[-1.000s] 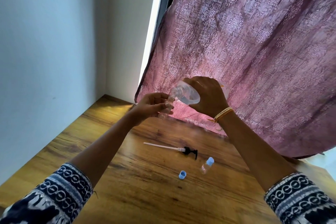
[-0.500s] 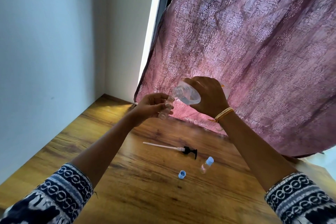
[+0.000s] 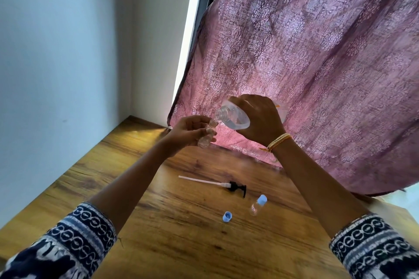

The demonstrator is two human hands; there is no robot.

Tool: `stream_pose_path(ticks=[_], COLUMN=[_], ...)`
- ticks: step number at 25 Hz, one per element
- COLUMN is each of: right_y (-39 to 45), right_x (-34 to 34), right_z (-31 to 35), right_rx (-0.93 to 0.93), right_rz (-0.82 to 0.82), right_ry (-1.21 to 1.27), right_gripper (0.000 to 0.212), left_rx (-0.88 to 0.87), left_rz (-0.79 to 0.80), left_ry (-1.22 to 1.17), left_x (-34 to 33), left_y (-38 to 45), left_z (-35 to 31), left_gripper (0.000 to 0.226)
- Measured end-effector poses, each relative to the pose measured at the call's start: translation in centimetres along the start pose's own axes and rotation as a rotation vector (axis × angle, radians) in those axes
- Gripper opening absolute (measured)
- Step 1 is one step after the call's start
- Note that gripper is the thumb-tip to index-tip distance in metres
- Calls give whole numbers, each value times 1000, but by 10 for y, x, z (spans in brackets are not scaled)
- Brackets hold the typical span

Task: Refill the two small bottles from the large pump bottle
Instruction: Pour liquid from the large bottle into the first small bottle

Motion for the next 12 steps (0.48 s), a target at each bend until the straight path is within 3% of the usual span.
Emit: stream_pose_path(ticks=[12], right_y=[-1], right_x=[0], right_z=[-1], right_rx=[-4], right_rz=[-5], right_ry=[-1], right_gripper=[57], left_rx=[-5], left_rz=[4], left_ry=[-7], left_x=[1], left_y=[2], left_z=[2], left_gripper=[39])
Point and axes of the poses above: each hand's wrist, its own y-axis towards the middle knuckle, its own x-axis out of the back of the hand, z = x × y, the point moved 3 cm from there along y, towards the middle knuckle, and after that the axes turned 2 degrees about y, right-handed, at the moved point
